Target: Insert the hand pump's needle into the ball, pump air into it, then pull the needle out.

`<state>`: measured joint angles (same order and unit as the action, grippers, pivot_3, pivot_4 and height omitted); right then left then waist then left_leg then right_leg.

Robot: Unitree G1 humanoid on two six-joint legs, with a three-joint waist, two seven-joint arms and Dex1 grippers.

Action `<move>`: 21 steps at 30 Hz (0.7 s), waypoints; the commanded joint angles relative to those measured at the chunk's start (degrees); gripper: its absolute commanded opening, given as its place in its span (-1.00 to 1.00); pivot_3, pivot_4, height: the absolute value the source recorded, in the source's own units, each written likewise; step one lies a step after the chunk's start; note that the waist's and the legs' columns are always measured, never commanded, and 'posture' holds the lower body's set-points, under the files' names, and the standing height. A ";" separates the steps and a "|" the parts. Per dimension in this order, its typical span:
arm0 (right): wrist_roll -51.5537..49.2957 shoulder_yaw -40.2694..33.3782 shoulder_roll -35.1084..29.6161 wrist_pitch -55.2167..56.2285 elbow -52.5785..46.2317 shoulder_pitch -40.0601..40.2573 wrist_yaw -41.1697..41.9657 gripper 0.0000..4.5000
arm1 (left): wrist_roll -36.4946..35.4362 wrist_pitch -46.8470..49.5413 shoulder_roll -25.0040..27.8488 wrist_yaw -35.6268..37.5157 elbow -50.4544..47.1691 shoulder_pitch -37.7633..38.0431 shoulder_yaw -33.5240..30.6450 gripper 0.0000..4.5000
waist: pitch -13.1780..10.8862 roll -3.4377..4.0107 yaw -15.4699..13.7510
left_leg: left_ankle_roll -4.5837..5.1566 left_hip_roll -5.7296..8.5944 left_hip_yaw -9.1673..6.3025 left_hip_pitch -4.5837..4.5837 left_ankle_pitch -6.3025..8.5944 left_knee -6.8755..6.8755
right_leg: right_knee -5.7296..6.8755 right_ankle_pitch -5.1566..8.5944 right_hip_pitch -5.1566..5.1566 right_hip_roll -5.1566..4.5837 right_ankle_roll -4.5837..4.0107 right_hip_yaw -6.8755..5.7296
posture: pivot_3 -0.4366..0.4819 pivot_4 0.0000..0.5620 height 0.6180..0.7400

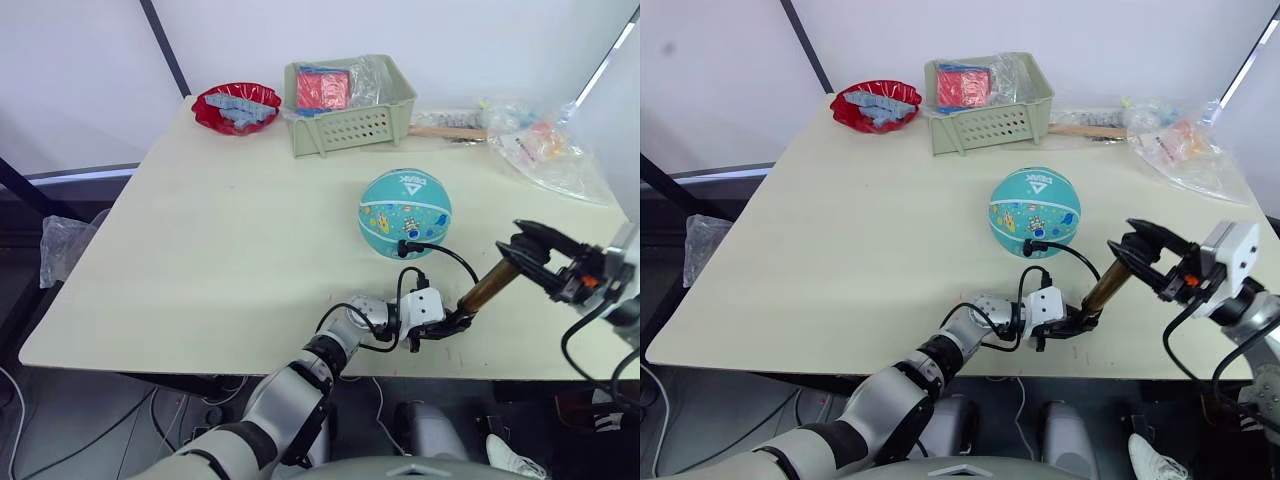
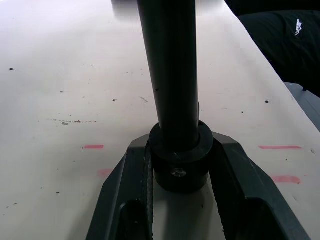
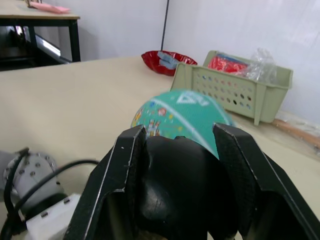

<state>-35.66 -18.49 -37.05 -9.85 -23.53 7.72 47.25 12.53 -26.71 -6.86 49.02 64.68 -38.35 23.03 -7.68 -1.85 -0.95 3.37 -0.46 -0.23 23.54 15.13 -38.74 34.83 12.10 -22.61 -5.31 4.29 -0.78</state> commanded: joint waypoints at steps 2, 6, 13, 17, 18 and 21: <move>10.46 6.71 2.83 7.07 7.73 3.75 0.57 -0.28 | 3.12 2.10 1.63 0.84 3.40 1.61 2.03 -0.52 | 0.24 -0.09 0.02 | 0.00 -0.01 0.00 -0.05 0.00 0.00 | 0.01 0.00 0.03 0.02 0.00 0.00 | -0.05 -0.47 1.00; 13.77 8.53 4.11 12.21 9.36 3.75 0.25 -0.28 | 3.16 2.16 1.55 0.85 3.33 1.73 1.92 -0.52 | 0.34 0.04 0.02 | 0.00 -0.05 0.00 -0.07 0.00 0.00 | 0.02 0.01 0.04 0.07 -0.01 0.00 | -0.05 -0.47 1.00; 6.78 4.36 3.03 12.34 5.13 1.35 1.20 -0.28 | 3.40 2.04 1.50 0.88 3.49 1.78 2.02 -0.52 | 0.36 0.21 -0.01 | -0.01 -0.05 0.00 -0.07 0.00 0.00 | 0.03 0.00 0.04 0.07 -0.02 0.01 | -0.05 -0.47 1.00; 0.12 -1.18 -1.40 7.62 0.76 -0.72 1.47 -0.28 | 3.61 1.88 1.53 0.94 3.67 1.76 2.16 -0.52 | 0.16 0.66 -0.06 | -0.01 -0.01 0.03 0.01 0.00 0.00 | 0.02 0.00 0.00 -0.01 -0.02 0.03 | -0.05 -0.47 1.00; -1.42 -2.63 -2.66 6.31 -0.05 -1.27 1.41 -0.28 | 3.65 1.86 1.50 0.96 3.72 1.73 2.19 -0.52 | 0.10 0.80 -0.10 | -0.01 0.03 0.03 0.08 0.00 -0.01 | 0.02 -0.01 -0.03 -0.04 -0.02 0.03 | -0.05 -0.47 1.00; -6.44 -7.09 -5.90 2.18 -1.78 -3.09 0.76 -0.28 | 3.73 1.80 1.43 1.02 3.79 1.67 2.22 -0.52 | -0.02 0.96 -0.18 | -0.01 0.07 0.02 0.12 0.00 0.00 | 0.01 0.00 -0.05 -0.04 -0.02 0.01 | -0.05 -0.47 1.00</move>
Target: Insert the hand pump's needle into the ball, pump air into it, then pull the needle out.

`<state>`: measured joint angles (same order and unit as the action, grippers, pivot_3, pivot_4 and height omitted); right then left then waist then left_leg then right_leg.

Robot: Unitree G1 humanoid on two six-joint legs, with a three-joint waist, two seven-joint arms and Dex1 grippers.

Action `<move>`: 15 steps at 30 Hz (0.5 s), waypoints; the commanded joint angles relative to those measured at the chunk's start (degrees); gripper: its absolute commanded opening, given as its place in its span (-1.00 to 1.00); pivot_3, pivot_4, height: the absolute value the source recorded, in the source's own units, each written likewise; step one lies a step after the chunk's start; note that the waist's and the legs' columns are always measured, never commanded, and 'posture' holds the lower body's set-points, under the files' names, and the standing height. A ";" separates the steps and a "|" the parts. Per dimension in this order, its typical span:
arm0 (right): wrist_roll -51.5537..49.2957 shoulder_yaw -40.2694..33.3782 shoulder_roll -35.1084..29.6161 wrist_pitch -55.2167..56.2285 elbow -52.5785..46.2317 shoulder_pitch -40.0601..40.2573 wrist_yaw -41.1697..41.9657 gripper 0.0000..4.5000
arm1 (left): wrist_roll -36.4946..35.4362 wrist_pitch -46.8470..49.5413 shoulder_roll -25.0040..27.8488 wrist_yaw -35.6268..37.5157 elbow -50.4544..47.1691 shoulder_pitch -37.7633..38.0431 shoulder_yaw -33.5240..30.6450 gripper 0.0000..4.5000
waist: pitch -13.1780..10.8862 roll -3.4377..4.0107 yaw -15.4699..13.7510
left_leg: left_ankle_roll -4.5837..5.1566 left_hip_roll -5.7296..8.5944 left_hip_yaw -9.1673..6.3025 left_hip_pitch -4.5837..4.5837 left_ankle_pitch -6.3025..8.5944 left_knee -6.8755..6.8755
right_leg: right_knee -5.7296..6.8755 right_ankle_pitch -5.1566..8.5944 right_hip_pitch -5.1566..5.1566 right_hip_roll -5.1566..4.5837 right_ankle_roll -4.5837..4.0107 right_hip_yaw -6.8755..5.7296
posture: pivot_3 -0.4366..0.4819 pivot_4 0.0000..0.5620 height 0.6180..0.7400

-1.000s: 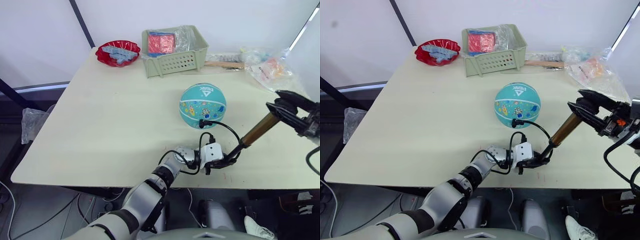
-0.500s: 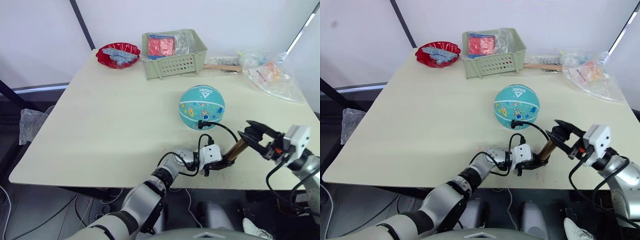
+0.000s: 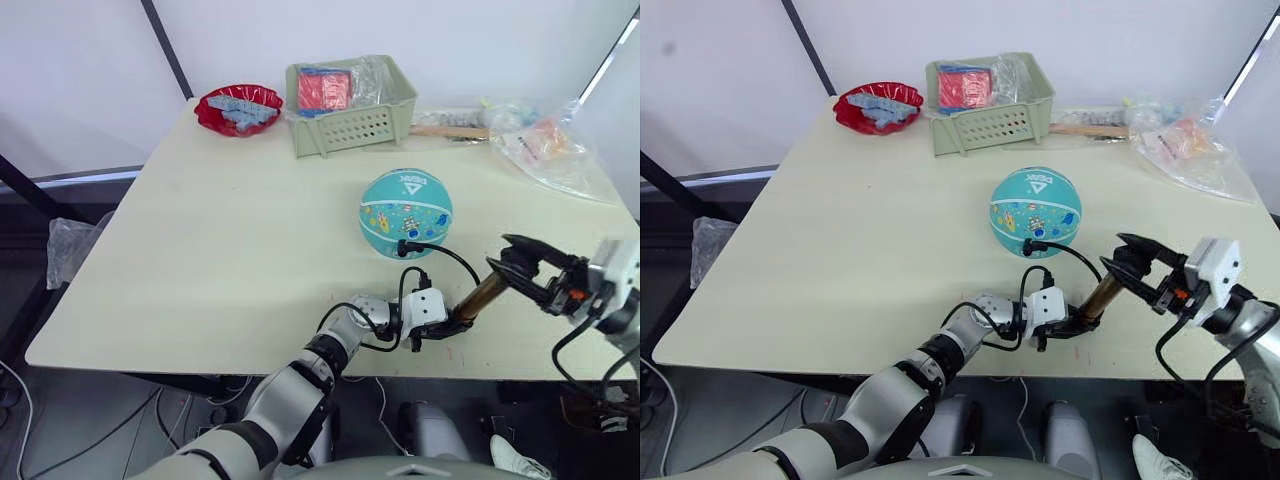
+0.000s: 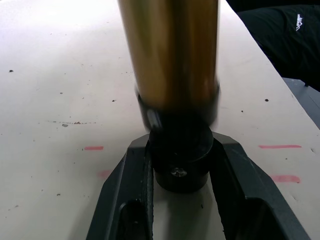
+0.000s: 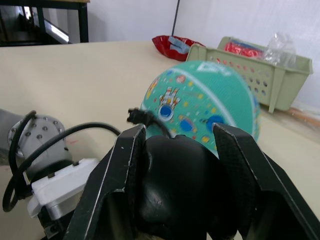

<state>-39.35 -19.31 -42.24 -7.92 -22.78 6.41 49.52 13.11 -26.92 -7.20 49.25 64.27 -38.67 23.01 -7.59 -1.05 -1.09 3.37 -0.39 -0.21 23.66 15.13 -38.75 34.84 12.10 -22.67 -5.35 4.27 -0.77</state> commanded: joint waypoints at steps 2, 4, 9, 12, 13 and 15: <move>-7.54 -10.54 -4.13 -3.96 -3.32 -3.70 -1.70 -0.28 | 3.15 1.96 1.73 0.92 4.22 1.98 2.25 -0.52 | -0.17 0.19 -0.02 | 0.00 0.02 0.00 0.03 0.00 -0.01 | 0.00 0.00 -0.02 -0.02 0.00 0.00 | -0.05 -0.47 1.00; -10.29 -13.51 -6.67 -6.54 -3.36 -5.60 -1.90 -0.28 | 3.17 1.94 1.67 0.97 4.25 1.97 2.28 -0.52 | -0.21 0.24 0.00 | 0.00 0.02 0.02 0.02 0.00 -0.01 | 0.00 0.00 -0.01 -0.03 0.01 0.02 | -0.05 -0.47 1.00; -13.71 -17.95 -11.32 -10.73 -1.68 -10.00 -1.96 -0.28 | 3.23 1.94 1.40 0.84 4.48 1.83 2.33 -0.52 | -0.28 0.30 0.03 | 0.01 0.02 0.03 0.04 0.00 -0.04 | 0.00 -0.01 -0.02 -0.03 0.01 0.02 | -0.05 -0.47 1.00; -14.62 -19.32 -12.85 -12.63 -0.99 -11.73 -1.65 -0.28 | 3.24 1.95 1.35 0.76 4.57 1.74 2.32 -0.52 | -0.32 0.26 0.03 | 0.01 0.02 0.03 0.05 0.00 -0.05 | 0.00 -0.01 -0.01 -0.03 0.01 0.02 | -0.05 -0.47 1.00; -15.30 -19.96 -13.63 -13.40 -0.57 -12.76 -1.75 -0.28 | 3.26 1.94 1.39 0.69 4.58 1.71 2.31 -0.52 | -0.32 0.27 0.04 | 0.01 0.02 0.05 0.05 0.00 -0.05 | 0.00 -0.01 -0.02 -0.04 0.02 0.03 | -0.05 -0.47 1.00; -15.45 -20.03 -14.01 -14.29 -0.38 -13.41 -1.46 -0.28 | 3.25 1.94 1.47 0.63 4.63 1.68 2.27 -0.52 | -0.34 0.26 0.12 | 0.01 0.02 0.09 0.05 0.00 -0.08 | 0.00 -0.01 -0.02 -0.05 0.02 0.07 | -0.05 -0.47 1.00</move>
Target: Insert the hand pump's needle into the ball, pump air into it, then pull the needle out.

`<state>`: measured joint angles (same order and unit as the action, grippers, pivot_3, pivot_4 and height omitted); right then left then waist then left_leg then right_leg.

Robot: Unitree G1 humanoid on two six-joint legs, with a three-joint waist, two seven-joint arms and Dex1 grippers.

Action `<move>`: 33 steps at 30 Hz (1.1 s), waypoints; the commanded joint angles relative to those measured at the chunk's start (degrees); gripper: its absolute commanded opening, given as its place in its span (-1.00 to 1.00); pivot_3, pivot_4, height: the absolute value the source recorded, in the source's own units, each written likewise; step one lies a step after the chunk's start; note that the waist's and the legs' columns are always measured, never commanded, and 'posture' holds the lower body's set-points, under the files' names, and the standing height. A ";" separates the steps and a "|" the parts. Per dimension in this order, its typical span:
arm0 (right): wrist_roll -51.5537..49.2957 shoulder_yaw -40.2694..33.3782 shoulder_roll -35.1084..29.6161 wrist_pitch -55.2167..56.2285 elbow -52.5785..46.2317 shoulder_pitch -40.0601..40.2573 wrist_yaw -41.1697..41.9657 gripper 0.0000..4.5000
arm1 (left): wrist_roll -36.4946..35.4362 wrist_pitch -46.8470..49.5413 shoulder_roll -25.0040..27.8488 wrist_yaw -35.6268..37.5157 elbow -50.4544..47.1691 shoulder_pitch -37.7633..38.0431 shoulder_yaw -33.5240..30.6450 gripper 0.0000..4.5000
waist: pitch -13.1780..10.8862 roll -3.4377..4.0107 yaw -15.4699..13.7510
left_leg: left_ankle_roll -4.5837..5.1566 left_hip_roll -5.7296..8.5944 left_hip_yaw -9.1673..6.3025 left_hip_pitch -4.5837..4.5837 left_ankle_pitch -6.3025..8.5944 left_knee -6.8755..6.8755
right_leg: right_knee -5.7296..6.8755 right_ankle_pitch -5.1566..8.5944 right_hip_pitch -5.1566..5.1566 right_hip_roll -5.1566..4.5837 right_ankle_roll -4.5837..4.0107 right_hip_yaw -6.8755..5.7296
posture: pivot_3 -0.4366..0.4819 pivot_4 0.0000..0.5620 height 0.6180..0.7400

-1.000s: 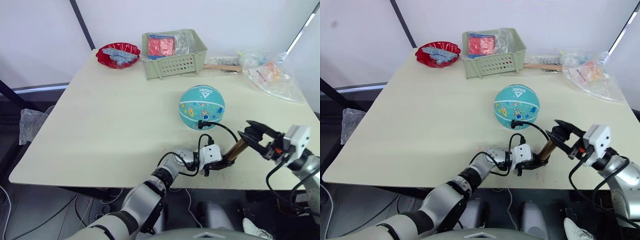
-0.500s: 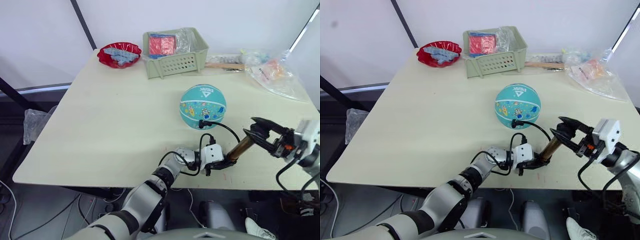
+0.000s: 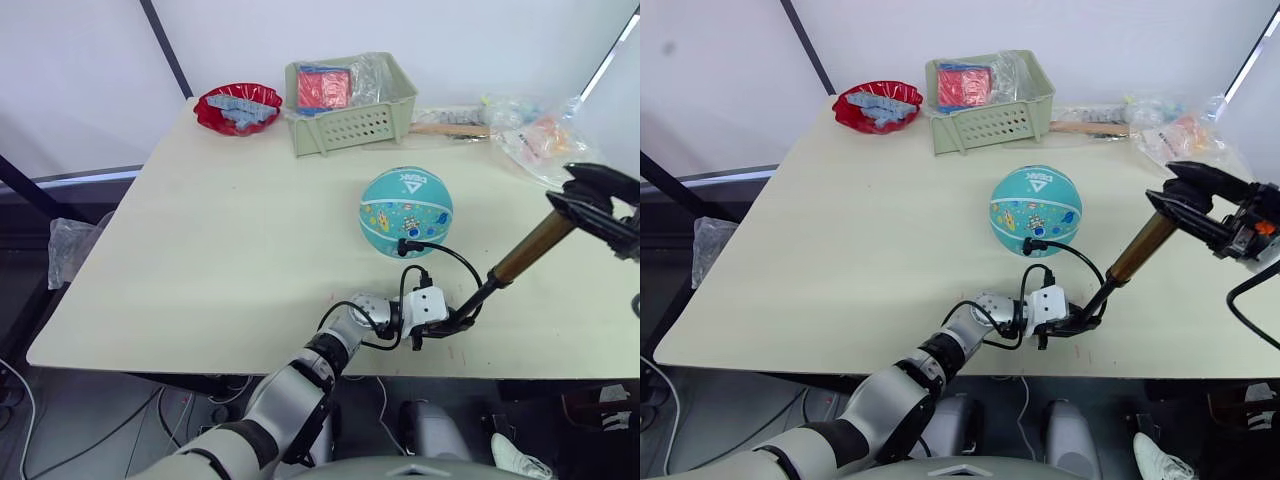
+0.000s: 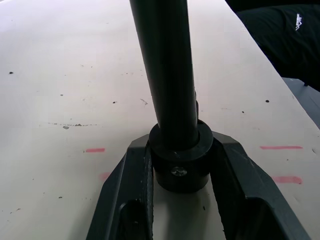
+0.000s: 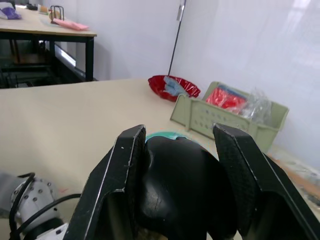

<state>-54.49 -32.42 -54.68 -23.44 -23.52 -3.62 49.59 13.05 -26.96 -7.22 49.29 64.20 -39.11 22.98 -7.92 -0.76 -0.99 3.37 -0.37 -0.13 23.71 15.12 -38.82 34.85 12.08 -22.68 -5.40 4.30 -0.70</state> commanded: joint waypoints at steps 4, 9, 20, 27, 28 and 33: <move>3.29 -2.45 2.67 2.17 -1.57 0.95 -0.56 -0.28 | 3.37 1.93 1.66 0.54 4.65 2.28 2.39 -0.52 | 0.00 -0.03 -0.02 | 0.00 -0.01 -0.04 0.00 0.00 -0.04 | 0.01 0.00 0.01 0.02 0.00 -0.02 | -0.05 -0.47 1.00; 9.35 3.96 7.70 5.31 -1.94 5.66 0.24 -0.28 | 3.27 1.92 1.76 0.55 4.56 2.28 2.32 -0.52 | 0.16 -0.27 0.05 | 0.00 -0.02 -0.06 -0.04 0.00 -0.07 | 0.03 0.00 0.07 0.05 0.00 -0.03 | -0.05 -0.47 1.00; 23.43 16.95 16.72 16.78 5.07 12.30 1.13 -0.28 | 3.22 1.89 2.22 0.57 4.33 2.44 2.17 -0.52 | 0.70 -0.83 0.11 | -0.01 -0.18 -0.14 -0.17 0.01 -0.08 | 0.06 0.01 0.11 0.24 -0.04 -0.03 | -0.05 -0.47 1.00; 30.31 22.52 21.12 24.31 9.66 15.31 -0.05 -0.28 | 3.02 2.17 2.21 0.49 4.23 2.35 1.92 -0.52 | 0.88 -0.80 0.10 | -0.01 -0.22 -0.16 -0.20 0.01 -0.07 | 0.06 0.01 0.13 0.29 -0.05 -0.04 | -0.05 -0.47 1.00; 29.71 22.16 21.53 24.80 9.36 14.86 -0.25 -0.28 | 3.03 2.20 2.21 0.46 4.25 2.29 1.91 -0.52 | 0.90 -0.74 0.11 | -0.01 -0.21 -0.16 -0.20 0.01 -0.07 | 0.06 0.01 0.13 0.29 -0.05 -0.04 | -0.05 -0.47 1.00; 26.61 19.17 20.52 24.24 7.71 12.17 -0.42 -0.28 | 3.06 2.29 2.07 0.45 4.41 2.10 1.92 -0.52 | 0.88 -0.65 0.10 | -0.01 -0.21 -0.15 -0.20 0.01 -0.07 | 0.06 0.01 0.12 0.29 -0.05 -0.04 | -0.05 -0.47 1.00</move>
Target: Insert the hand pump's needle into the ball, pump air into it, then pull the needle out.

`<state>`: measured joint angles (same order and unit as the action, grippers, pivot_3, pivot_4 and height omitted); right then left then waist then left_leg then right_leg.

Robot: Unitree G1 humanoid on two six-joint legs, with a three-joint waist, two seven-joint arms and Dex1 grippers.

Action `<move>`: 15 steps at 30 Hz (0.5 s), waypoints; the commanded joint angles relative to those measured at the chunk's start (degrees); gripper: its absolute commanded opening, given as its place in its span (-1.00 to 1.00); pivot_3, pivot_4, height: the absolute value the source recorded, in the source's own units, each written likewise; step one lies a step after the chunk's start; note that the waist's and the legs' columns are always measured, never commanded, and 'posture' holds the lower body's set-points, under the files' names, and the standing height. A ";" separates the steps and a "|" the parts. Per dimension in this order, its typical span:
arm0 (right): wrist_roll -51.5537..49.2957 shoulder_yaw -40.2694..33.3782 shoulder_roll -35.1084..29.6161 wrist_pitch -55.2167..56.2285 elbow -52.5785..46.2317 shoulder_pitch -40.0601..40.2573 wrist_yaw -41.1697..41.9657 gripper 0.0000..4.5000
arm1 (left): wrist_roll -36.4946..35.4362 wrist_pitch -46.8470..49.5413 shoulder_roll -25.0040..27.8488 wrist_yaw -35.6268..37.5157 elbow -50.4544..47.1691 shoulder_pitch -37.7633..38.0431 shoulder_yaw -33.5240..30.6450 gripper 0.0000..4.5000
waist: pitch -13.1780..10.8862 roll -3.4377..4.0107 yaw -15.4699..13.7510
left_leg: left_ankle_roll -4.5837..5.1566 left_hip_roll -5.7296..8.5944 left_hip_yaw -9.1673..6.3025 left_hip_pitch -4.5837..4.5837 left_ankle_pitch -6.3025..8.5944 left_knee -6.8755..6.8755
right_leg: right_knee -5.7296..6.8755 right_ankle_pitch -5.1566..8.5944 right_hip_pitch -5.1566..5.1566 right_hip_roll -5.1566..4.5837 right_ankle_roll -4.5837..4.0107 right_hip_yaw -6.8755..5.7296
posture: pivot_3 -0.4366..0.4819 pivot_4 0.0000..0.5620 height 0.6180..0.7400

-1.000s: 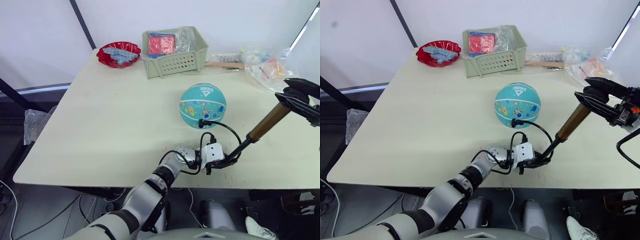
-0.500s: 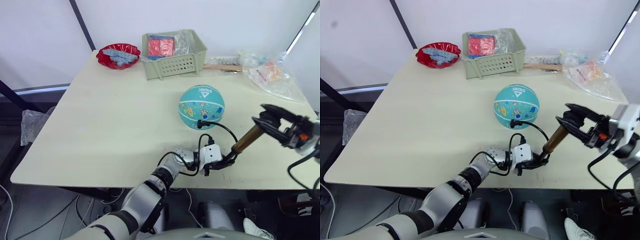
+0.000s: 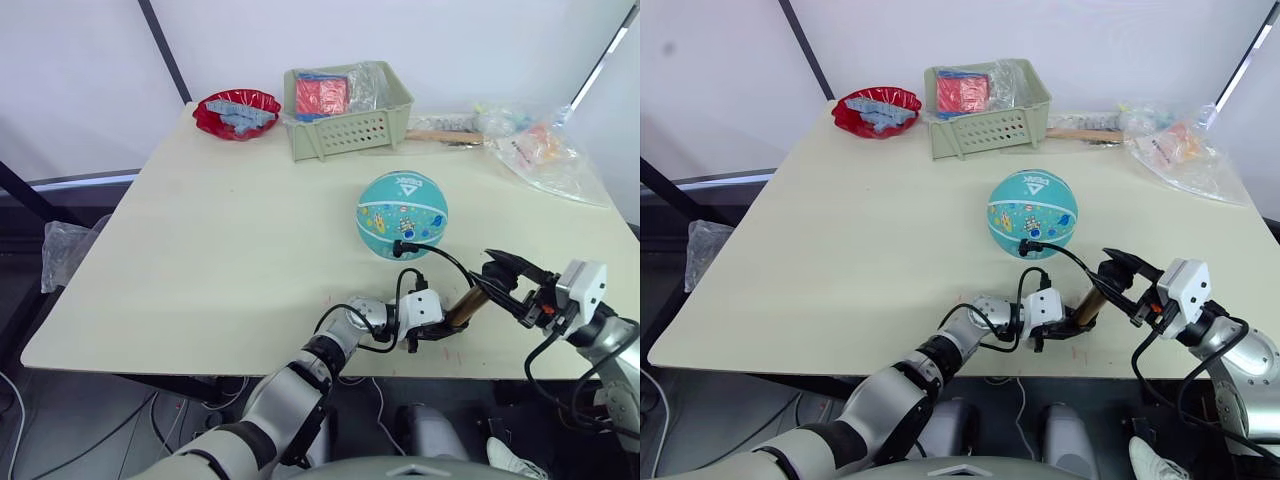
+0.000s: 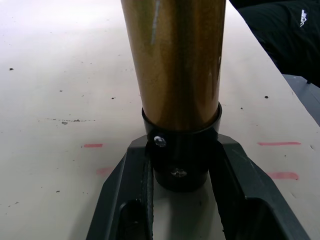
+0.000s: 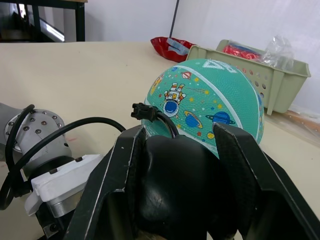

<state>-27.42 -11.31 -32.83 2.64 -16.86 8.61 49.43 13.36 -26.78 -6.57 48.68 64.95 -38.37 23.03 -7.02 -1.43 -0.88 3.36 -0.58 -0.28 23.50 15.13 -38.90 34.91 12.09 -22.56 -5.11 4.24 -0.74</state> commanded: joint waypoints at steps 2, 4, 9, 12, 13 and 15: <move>-2.28 -3.71 -2.53 -3.01 -0.17 -1.24 -0.19 -0.28 | 2.74 2.09 1.37 1.09 3.73 1.28 1.85 -0.52 | -0.06 0.10 -0.02 | 0.00 0.00 0.00 0.01 0.00 0.00 | 0.00 0.00 -0.01 -0.01 0.00 0.00 | -0.05 -0.47 1.00; -6.16 -6.92 -3.76 -5.17 -1.84 -3.39 -1.22 -0.28 | 2.74 2.05 1.38 1.10 3.79 1.20 1.84 -0.52 | -0.13 0.22 -0.02 | 0.00 0.01 0.01 0.02 0.00 0.00 | -0.01 0.00 -0.02 -0.02 0.00 0.01 | -0.05 -0.47 1.00; -14.14 -13.60 -9.52 -12.14 -5.27 -7.69 -2.03 -0.28 | 2.81 1.97 1.44 1.37 3.83 1.26 2.03 -0.52 | -0.46 0.70 -0.03 | 0.01 0.10 0.07 0.15 0.00 -0.05 | 0.00 -0.02 -0.06 -0.13 0.00 0.02 | -0.05 -0.47 1.00; -18.56 -17.21 -12.98 -16.93 -7.03 -9.19 -2.73 -0.28 | 2.86 1.87 1.36 1.63 3.71 1.64 2.20 -0.52 | -0.55 0.75 -0.08 | 0.01 0.13 0.07 0.19 0.00 -0.05 | -0.01 -0.03 -0.09 -0.14 0.00 0.02 | -0.05 -0.47 1.00; -19.61 -18.20 -13.74 -18.23 -7.41 -9.49 -2.81 -0.28 | 2.86 1.86 1.33 1.68 3.68 1.69 2.23 -0.52 | -0.55 0.75 -0.09 | 0.01 0.13 0.06 0.19 0.00 -0.05 | -0.01 -0.02 -0.09 -0.13 0.00 0.02 | -0.05 -0.47 1.00; -21.33 -19.78 -14.68 -20.20 -8.14 -9.94 -2.97 -0.28 | 2.87 1.81 1.30 1.77 3.58 1.81 2.28 -0.52 | -0.56 0.75 -0.08 | 0.01 0.13 0.06 0.20 0.00 -0.05 | -0.01 -0.02 -0.09 -0.13 0.00 0.02 | -0.05 -0.47 1.00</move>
<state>-45.99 -23.98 -45.89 -17.02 -22.86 1.09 49.22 13.08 -26.82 -7.05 49.29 64.71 -39.17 22.97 -7.58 -0.68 -0.96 3.37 -0.45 -0.22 23.70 15.13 -38.95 34.89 12.07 -22.65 -5.25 4.25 -0.72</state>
